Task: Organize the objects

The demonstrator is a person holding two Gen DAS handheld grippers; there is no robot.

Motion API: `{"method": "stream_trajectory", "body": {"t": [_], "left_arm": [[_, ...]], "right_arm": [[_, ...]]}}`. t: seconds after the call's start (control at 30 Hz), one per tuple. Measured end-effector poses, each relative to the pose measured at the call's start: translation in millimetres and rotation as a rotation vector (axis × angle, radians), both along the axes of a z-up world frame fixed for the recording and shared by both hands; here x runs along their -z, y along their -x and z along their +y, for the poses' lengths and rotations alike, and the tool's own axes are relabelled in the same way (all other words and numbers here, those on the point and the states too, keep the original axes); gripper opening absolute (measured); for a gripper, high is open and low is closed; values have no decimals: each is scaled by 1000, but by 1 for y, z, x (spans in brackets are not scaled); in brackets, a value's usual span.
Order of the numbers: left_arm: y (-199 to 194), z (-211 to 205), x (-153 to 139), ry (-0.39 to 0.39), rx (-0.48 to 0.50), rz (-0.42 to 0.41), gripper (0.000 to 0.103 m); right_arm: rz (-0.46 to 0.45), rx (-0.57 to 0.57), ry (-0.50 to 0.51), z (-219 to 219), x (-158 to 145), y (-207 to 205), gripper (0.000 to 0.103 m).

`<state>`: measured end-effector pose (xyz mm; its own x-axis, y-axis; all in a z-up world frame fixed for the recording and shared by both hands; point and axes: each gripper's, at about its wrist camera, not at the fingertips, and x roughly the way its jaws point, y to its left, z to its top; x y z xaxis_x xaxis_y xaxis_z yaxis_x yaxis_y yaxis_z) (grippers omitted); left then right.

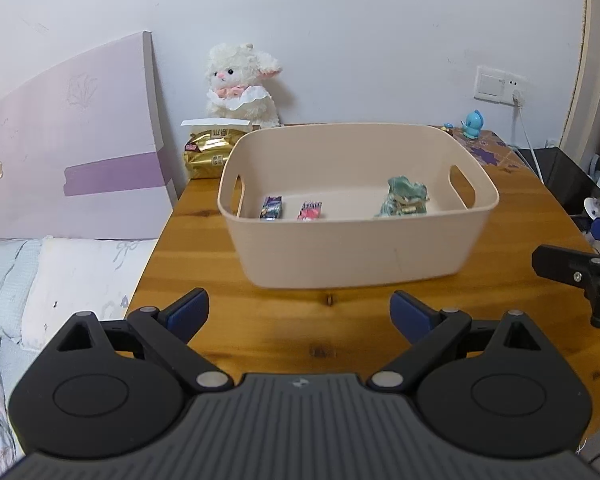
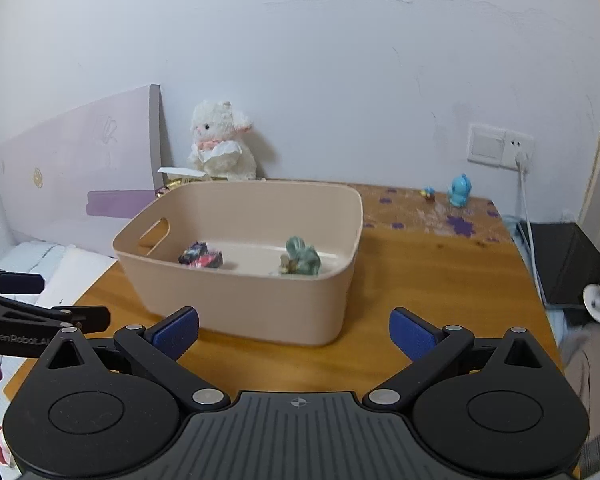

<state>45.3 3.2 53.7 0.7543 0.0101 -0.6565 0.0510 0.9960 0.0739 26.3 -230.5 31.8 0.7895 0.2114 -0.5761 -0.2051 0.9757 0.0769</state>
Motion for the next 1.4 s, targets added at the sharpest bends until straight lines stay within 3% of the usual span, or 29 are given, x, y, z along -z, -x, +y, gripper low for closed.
{"method": "stream_trajectory", "body": {"t": [0.2,0.87,1.4], "left_arm": [[28,-1,-4,15,-3,-16,97],[90,-17,-27,8,34,-66,97],[92,-14,-34,4,34,-74,97]], "right_arm": [[11,12,-43,-10,-2,29,103],[-28,-22,-6,-9,-20,87,103],[-30,-18,25,-5,-26,89,103]]}}
